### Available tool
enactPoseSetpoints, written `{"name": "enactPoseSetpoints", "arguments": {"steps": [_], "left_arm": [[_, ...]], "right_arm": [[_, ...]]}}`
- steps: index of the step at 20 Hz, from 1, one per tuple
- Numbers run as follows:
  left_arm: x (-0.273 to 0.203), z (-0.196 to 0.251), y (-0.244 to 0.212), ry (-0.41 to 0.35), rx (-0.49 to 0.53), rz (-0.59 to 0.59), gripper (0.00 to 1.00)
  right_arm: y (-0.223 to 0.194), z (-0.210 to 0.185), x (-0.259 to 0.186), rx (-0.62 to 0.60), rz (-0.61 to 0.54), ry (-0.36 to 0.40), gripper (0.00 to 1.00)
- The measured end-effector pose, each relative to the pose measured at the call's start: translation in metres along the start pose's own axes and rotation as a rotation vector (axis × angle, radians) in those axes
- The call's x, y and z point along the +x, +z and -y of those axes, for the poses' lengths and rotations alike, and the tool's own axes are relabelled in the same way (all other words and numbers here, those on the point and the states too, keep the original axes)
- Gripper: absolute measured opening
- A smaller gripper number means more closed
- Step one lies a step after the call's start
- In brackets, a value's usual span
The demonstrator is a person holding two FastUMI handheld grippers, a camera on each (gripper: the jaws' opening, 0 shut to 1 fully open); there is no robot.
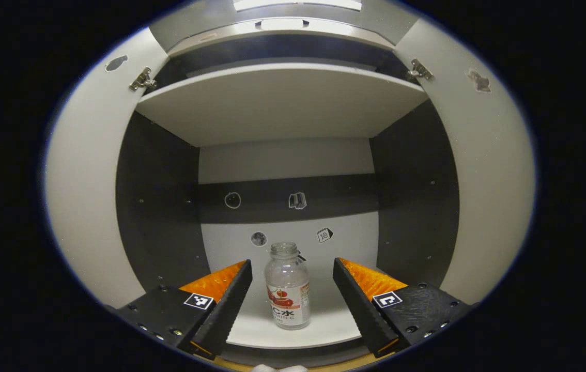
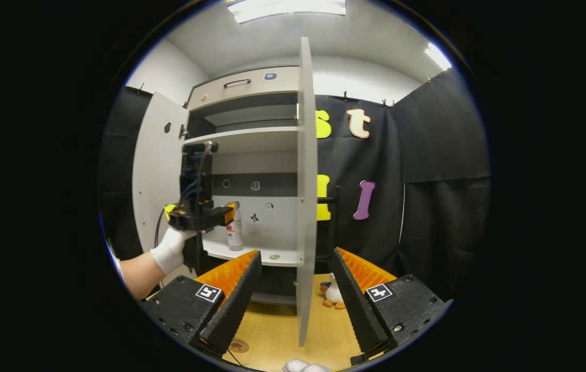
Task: Grasp the bottle in the cabinet with the left hand and place it on the coaster, then close the right door with the right hand and the left door with the left hand.
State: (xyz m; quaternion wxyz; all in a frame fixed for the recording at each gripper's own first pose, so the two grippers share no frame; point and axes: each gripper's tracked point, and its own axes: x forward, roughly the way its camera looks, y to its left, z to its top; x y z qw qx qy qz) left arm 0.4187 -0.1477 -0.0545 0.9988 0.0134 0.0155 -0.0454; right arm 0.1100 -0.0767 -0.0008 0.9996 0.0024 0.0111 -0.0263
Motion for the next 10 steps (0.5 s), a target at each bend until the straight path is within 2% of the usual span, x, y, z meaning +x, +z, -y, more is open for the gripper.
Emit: {"name": "enactPoseSetpoints", "arguments": {"steps": [4,8,10], "left_arm": [[0.036,-0.006,-0.018,0.049,0.007,-0.017,0.96],[0.058,-0.016,-0.028,0.086,-0.005,-0.023,0.96],[0.067,-0.016,-0.038,0.082,-0.022,-0.047,0.96]], "right_arm": [[-0.002,0.017,0.003,-0.012,-0.005,-0.025,0.83],[-0.006,0.024,0.01,-0.003,-0.025,-0.019,0.83],[-0.006,0.025,0.014,-0.004,-0.031,-0.013,0.83]]}}
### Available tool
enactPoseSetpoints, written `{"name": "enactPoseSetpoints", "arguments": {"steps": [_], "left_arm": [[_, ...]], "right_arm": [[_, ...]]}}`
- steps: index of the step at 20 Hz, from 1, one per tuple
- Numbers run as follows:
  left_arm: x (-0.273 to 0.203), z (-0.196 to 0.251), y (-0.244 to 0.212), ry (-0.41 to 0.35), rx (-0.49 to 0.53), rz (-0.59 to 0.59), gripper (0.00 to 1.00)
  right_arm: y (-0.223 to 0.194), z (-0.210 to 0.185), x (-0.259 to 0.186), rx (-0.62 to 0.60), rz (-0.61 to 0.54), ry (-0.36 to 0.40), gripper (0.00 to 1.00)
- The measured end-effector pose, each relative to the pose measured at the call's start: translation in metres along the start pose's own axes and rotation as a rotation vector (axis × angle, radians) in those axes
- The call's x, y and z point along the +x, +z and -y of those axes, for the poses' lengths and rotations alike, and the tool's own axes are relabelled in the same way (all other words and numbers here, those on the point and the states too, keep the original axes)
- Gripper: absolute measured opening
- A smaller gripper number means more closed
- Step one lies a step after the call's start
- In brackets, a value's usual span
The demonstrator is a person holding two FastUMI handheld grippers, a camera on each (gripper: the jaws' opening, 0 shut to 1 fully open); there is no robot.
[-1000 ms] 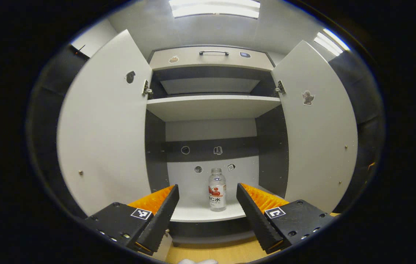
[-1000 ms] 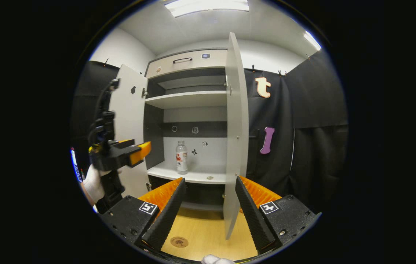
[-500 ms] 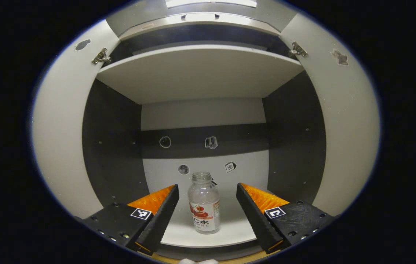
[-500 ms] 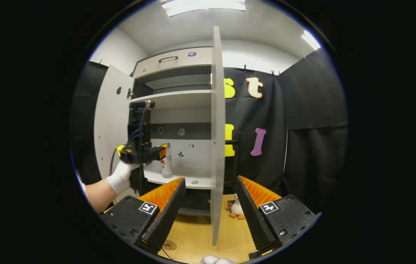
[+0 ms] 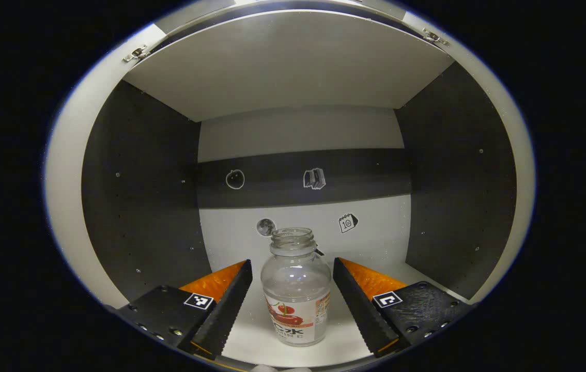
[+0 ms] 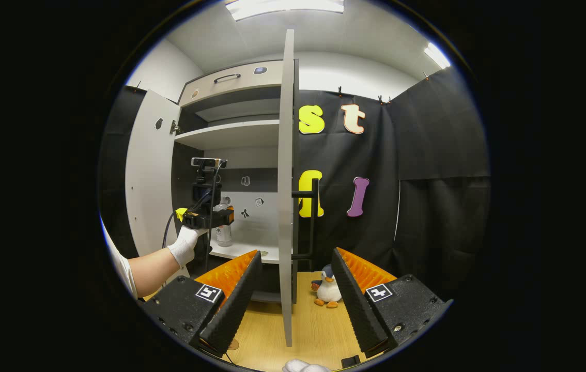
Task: Grasp the bottle in the cabinet with the left hand and place it on the coaster, then close the right door with the right hand and the left door with the left hand.
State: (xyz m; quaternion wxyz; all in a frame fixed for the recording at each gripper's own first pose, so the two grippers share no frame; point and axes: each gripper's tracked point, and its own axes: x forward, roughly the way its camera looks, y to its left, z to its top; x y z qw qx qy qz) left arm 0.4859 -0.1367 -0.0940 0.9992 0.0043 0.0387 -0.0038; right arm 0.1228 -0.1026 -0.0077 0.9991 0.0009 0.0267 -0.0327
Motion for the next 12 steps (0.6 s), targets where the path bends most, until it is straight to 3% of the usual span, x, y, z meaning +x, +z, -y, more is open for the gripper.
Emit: {"name": "enactPoseSetpoints", "arguments": {"steps": [3,4,7,12], "left_arm": [[0.01,0.004,-0.011,-0.018,-0.007,-0.028,0.92],[0.005,0.002,-0.007,-0.007,-0.015,-0.017,0.78],[-0.006,-0.003,0.01,-0.022,-0.057,-0.004,0.76],[-0.064,-0.017,0.041,-0.05,-0.032,0.046,0.76]], "right_arm": [[0.002,0.0,0.002,-0.002,0.0,0.005,0.83],[0.002,-0.001,0.002,-0.001,-0.001,0.011,0.83],[0.007,-0.005,-0.001,-0.002,0.009,0.021,0.83],[0.007,-0.018,-0.009,0.016,0.028,0.029,0.83]]}}
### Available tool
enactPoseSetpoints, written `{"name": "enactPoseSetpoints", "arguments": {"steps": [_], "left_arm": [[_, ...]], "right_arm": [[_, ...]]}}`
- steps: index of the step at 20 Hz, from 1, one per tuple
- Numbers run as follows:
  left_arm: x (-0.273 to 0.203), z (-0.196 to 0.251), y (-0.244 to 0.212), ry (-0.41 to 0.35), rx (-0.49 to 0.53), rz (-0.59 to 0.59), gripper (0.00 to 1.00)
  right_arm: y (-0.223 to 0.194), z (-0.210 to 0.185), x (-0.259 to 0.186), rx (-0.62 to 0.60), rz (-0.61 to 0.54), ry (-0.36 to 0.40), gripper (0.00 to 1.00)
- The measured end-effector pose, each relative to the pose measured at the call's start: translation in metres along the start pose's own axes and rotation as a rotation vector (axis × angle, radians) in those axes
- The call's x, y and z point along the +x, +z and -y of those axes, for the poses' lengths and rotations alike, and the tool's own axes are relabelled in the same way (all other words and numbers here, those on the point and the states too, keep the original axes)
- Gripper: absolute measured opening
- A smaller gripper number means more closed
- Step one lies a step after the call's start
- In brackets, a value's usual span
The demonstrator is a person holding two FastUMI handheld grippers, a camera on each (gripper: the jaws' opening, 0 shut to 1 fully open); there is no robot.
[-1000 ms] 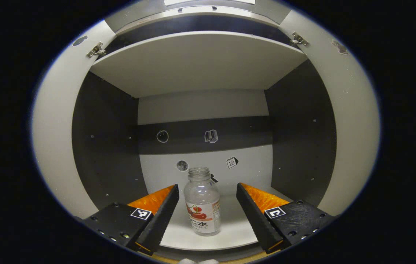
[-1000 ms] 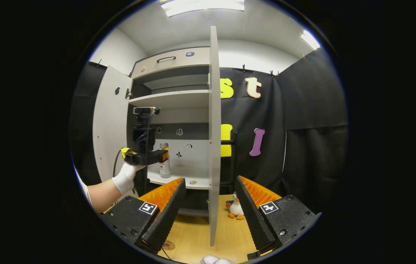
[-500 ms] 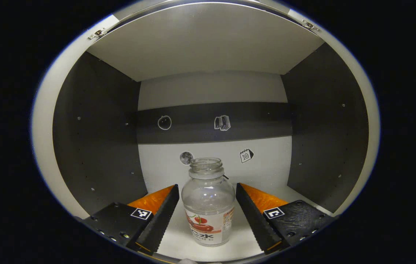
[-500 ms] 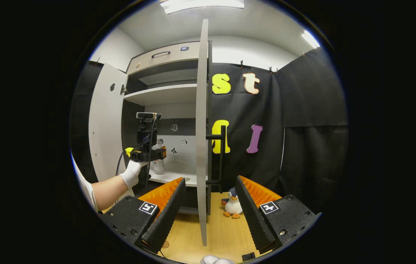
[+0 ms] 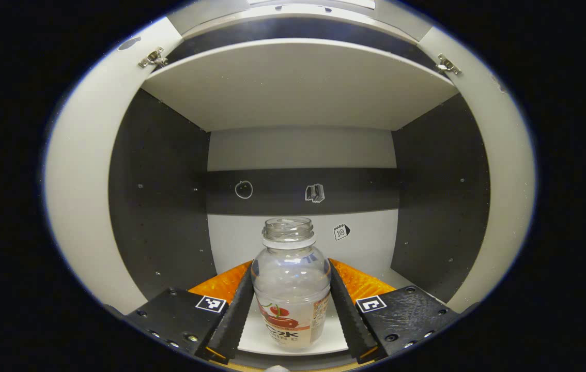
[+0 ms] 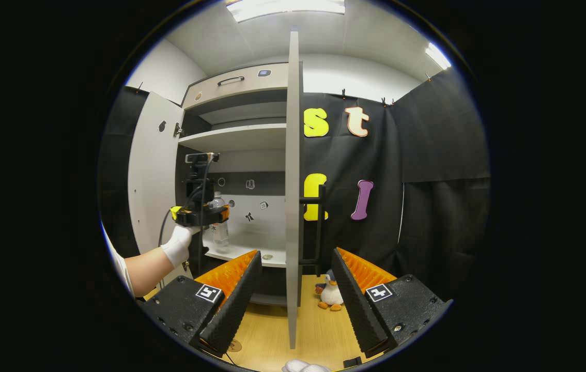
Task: Grasp the bottle in the cabinet with the left hand and place it on the coaster, then close the right door with the right hand and the left door with the left hand.
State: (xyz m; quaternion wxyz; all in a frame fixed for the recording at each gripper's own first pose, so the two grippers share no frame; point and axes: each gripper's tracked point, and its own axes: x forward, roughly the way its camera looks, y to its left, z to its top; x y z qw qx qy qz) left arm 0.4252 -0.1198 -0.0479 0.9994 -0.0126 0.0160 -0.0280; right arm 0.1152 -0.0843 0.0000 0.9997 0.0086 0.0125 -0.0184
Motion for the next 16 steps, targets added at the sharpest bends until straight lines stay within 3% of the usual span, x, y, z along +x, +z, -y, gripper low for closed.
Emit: {"name": "enactPoseSetpoints", "arguments": {"steps": [6,7,9,10,11,16], "left_arm": [[-0.1,-0.007,0.011,-0.039,0.049,0.057,0.72],[-0.116,-0.004,0.008,-0.056,0.05,0.053,0.8],[-0.148,0.001,0.005,-0.079,0.042,0.057,0.76],[-0.16,0.003,-0.002,-0.088,0.038,0.06,0.8],[-0.17,0.005,-0.012,-0.094,0.035,0.06,0.76],[-0.212,0.021,-0.091,-0.16,-0.03,-0.006,0.76]], "right_arm": [[-0.015,-0.02,-0.014,0.021,-0.02,-0.002,0.83],[-0.017,-0.024,-0.015,0.021,-0.026,-0.002,0.83],[-0.023,-0.03,-0.017,0.016,-0.04,-0.003,0.83],[-0.026,-0.033,-0.017,0.015,-0.049,-0.003,0.83],[-0.03,-0.034,-0.018,0.013,-0.058,-0.006,0.83],[-0.045,-0.039,-0.025,-0.024,-0.109,-0.019,0.83]]}}
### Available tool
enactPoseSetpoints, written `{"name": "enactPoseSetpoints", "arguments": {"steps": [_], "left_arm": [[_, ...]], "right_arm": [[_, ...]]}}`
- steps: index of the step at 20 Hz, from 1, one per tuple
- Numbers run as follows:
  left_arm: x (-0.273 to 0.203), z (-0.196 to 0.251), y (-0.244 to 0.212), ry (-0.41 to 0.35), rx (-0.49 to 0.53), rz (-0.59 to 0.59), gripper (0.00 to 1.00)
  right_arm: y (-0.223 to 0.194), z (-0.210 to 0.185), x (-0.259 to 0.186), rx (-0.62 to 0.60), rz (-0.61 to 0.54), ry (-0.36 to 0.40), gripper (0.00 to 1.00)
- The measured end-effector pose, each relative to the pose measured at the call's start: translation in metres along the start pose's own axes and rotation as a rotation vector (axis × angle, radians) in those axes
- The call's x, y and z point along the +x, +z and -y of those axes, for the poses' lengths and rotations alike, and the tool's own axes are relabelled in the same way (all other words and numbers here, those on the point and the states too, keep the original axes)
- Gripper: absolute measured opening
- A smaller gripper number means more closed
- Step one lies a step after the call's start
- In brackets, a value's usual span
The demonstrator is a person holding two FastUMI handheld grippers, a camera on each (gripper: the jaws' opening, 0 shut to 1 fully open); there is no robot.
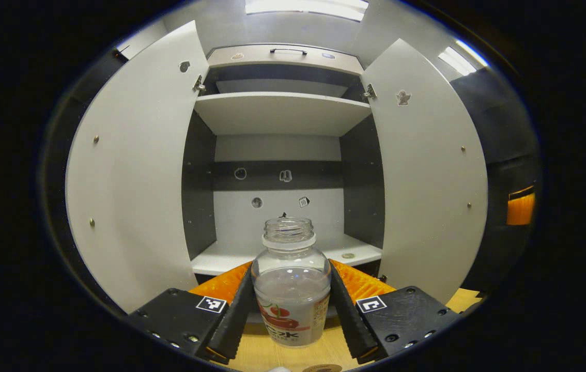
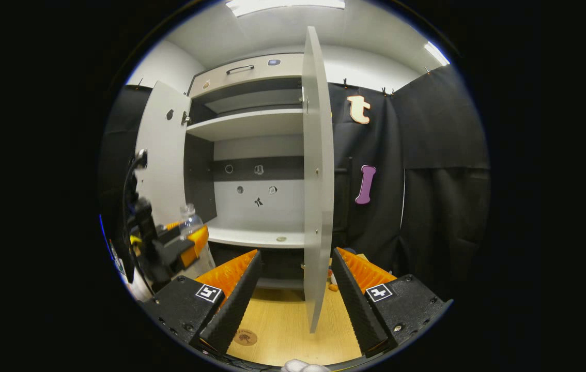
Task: Grasp the bottle in the cabinet with the left hand and place it on the coaster, then close the right door with the right hand and the left door with the left hand.
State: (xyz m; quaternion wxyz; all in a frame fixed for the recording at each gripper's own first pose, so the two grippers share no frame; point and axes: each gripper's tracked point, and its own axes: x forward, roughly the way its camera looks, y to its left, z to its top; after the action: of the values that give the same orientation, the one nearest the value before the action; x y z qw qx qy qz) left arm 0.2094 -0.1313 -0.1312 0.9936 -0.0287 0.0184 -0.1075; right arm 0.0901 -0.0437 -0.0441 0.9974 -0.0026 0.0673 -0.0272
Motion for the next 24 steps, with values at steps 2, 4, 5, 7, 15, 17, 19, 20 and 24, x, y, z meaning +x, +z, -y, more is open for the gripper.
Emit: {"name": "enactPoseSetpoints", "arguments": {"steps": [2,4,5,7,15,17,19,20,24], "left_arm": [[-0.01,0.006,-0.035,-0.014,-0.002,-0.025,0.76],[-0.018,0.014,-0.068,-0.037,0.001,-0.037,0.76],[-0.022,0.018,-0.085,-0.047,0.0,-0.045,0.76],[-0.027,0.026,-0.114,-0.071,-0.018,-0.055,0.76],[-0.039,0.05,-0.198,-0.12,-0.046,-0.109,0.76],[-0.04,0.054,-0.208,-0.128,-0.029,-0.101,0.76],[-0.039,0.056,-0.216,-0.136,-0.02,-0.104,0.76],[-0.039,0.057,-0.221,-0.138,-0.024,-0.111,0.76],[-0.042,0.063,-0.224,-0.155,-0.03,-0.077,0.76]], "right_arm": [[-0.007,-0.001,-0.001,-0.036,-0.027,-0.006,0.83],[-0.011,-0.004,-0.001,-0.062,-0.053,0.002,0.84],[-0.011,-0.005,0.0,-0.074,-0.062,0.007,0.83],[-0.012,-0.007,0.003,-0.1,-0.071,0.021,0.84],[-0.033,-0.008,0.008,-0.15,-0.144,0.061,0.84],[-0.038,-0.007,0.008,-0.161,-0.152,0.066,0.84],[-0.042,-0.006,0.008,-0.166,-0.168,0.073,0.84],[-0.043,-0.007,0.008,-0.164,-0.172,0.079,0.84],[-0.046,-0.007,0.008,-0.168,-0.173,0.092,0.84]]}}
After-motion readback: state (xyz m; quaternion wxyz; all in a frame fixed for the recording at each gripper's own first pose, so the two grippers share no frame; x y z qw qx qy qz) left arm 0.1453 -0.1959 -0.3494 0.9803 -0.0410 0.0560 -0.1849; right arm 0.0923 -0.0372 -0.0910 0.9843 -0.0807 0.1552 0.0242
